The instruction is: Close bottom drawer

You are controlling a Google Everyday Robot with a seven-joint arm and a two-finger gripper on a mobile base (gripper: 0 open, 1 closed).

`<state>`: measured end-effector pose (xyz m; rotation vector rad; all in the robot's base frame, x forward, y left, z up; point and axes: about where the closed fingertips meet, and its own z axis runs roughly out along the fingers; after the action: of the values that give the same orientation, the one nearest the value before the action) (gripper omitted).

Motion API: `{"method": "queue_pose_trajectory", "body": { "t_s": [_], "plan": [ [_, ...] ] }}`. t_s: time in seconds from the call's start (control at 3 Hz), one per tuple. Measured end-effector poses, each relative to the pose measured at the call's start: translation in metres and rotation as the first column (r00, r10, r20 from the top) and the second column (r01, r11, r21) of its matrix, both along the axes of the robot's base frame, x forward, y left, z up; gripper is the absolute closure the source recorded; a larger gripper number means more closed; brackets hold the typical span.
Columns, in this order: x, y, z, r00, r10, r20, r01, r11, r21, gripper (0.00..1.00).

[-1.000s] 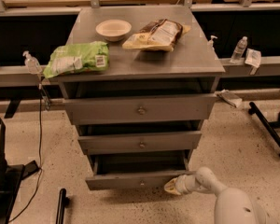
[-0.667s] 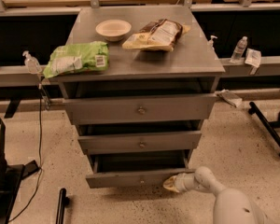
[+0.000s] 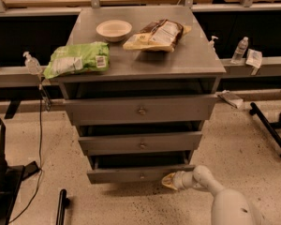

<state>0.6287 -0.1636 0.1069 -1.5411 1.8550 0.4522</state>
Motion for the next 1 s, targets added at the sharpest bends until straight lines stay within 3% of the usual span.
{"method": "queue_pose_trajectory", "body": {
  "t_s": [1.0],
  "plan": [
    [0.064,0.019,0.008,0.9902,-0.06,0.126,0.056,0.998,0.034,1.0]
  ]
}}
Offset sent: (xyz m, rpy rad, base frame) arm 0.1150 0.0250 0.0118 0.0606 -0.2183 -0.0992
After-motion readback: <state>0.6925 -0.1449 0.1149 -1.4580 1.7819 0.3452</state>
